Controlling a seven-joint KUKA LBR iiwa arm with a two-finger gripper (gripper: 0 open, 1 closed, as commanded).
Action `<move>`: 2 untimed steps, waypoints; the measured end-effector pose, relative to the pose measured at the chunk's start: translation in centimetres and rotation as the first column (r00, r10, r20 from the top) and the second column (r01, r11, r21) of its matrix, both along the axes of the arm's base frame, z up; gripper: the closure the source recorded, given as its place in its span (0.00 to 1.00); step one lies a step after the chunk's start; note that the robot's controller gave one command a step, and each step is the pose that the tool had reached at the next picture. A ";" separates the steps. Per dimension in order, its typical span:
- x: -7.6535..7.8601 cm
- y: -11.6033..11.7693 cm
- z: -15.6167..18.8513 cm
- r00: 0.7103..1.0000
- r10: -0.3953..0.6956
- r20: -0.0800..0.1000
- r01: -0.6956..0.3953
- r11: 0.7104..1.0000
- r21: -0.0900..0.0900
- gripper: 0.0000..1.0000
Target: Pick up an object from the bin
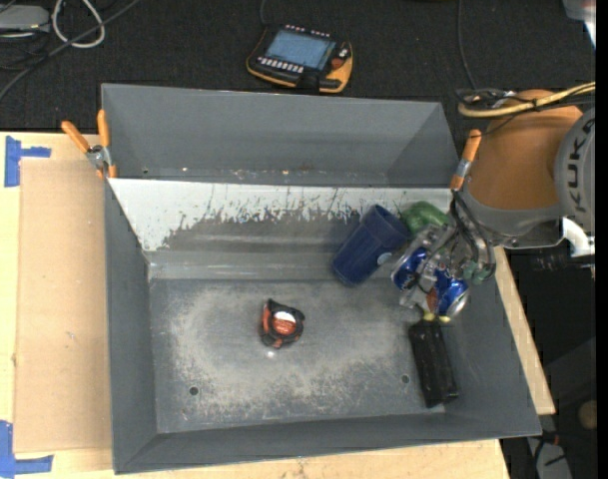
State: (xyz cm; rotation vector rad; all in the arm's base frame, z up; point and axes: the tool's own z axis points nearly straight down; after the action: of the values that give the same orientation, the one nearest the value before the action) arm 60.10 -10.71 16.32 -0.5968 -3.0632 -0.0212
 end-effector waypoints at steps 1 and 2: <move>0.3 0.1 -4.3 1.000 0.002 -0.001 -0.002 1.000 -0.001 1.00; -0.4 0.2 -4.5 1.000 0.007 -0.018 -0.006 1.000 0.004 1.00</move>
Offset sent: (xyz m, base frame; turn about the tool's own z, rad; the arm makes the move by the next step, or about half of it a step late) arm -0.0031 -0.0030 0.0509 -0.0183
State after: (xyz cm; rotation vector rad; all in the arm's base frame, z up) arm 59.70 -10.55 11.87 -0.5835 -3.0467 -0.0210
